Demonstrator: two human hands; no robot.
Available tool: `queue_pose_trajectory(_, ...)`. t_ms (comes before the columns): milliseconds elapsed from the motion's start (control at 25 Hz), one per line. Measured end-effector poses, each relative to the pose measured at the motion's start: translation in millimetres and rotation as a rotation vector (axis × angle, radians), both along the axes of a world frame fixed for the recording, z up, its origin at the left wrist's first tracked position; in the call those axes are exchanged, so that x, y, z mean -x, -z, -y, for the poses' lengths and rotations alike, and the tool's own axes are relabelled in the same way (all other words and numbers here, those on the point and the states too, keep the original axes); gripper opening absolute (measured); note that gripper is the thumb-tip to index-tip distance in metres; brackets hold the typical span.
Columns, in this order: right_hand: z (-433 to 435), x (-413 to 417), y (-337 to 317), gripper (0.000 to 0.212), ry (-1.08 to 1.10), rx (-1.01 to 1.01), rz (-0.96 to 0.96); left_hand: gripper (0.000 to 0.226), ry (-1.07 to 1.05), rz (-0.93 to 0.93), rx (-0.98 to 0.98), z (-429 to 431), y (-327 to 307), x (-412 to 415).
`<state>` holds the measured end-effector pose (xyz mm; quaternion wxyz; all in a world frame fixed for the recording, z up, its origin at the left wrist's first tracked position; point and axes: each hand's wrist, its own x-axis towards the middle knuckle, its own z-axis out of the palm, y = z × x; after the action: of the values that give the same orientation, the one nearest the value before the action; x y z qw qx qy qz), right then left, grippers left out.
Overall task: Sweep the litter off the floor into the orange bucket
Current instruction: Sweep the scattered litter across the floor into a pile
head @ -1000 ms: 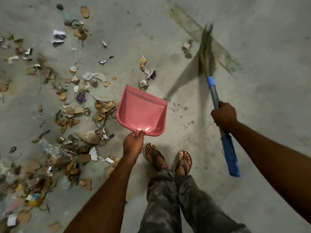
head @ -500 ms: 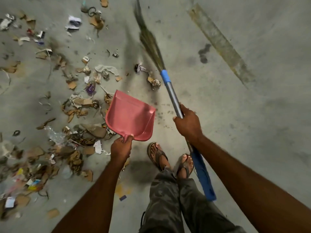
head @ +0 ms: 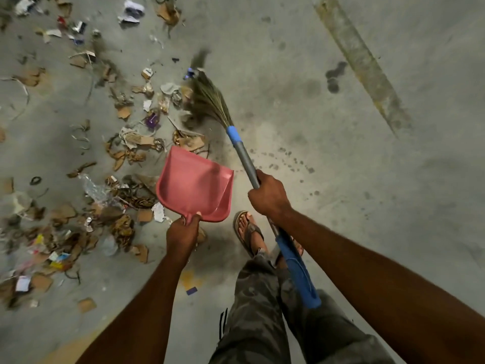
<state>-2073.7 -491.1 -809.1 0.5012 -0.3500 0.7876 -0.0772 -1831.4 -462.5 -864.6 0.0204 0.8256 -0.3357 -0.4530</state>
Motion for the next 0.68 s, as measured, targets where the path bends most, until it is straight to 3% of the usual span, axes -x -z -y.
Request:
queue_pose_trajectory(200, -19.1, 57.6, -36.5, 0.062, 0.019, 0.075, -0.157, 0.058, -0.065, -0.113, 0.074, 27.4, -14.3, 40.6)
queue_pose_trajectory(360, -47.5, 165.3, -45.9, 0.043, 0.143, 0.076, -0.339, 0.043, -0.006, -0.252, 0.066, 58.3, -29.1, 116.2)
queue_pose_trajectory(480, -57.6, 237.0, -24.0, 0.031, 0.264, -0.019, -0.437, 0.034, -0.012, -0.341, 0.039, 73.7, -21.8, 164.4)
queue_pose_trajectory(600, -23.2, 290.0, 9.5, 0.025, 0.459, -0.094, -0.373, 0.036, -0.015, -0.356, 0.052, 89.4, -9.9, 200.4)
queue_pose_trajectory(680, 23.7, 318.2, 41.6, 0.025, 0.415, -0.133, -0.341, 0.037, -0.066, -0.352, 0.046, 104.0, 13.2, 229.5)
